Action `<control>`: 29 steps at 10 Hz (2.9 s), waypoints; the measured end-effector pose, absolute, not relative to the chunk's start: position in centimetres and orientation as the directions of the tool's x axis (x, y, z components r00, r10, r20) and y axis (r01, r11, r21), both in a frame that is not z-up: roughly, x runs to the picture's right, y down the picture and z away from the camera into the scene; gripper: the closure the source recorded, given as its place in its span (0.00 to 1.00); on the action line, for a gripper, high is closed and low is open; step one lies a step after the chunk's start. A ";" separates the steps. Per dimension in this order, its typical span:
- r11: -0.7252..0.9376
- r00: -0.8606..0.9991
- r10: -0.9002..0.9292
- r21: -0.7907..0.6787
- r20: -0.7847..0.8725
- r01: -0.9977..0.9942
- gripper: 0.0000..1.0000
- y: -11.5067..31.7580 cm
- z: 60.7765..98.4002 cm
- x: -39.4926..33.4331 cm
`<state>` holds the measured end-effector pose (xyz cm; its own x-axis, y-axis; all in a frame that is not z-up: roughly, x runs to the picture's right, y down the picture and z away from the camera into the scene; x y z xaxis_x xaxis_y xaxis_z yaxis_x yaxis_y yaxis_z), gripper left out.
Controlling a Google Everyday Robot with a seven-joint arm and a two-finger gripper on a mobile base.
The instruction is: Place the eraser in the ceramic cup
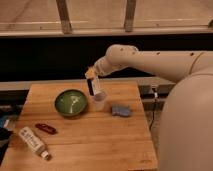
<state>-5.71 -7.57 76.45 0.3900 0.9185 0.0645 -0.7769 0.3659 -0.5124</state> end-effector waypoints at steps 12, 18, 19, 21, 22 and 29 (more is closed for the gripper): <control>0.342 0.355 0.932 -0.507 0.075 -0.791 1.00 -5.7 82.2 -5.2; 0.346 0.350 0.932 -0.501 0.090 -0.793 0.82 -5.9 82.7 -4.8; 0.346 0.350 0.933 -0.501 0.090 -0.793 0.72 -5.9 82.7 -4.8; 0.345 0.349 0.933 -0.501 0.090 -0.793 0.50 -5.9 82.7 -4.8; 0.345 0.349 0.933 -0.501 0.090 -0.794 0.40 -5.9 82.7 -4.8; 0.345 0.349 0.933 -0.501 0.090 -0.794 0.20 -5.9 82.7 -4.8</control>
<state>-4.77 -5.88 82.69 0.3487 0.9329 0.0896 -0.7938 0.3448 -0.5009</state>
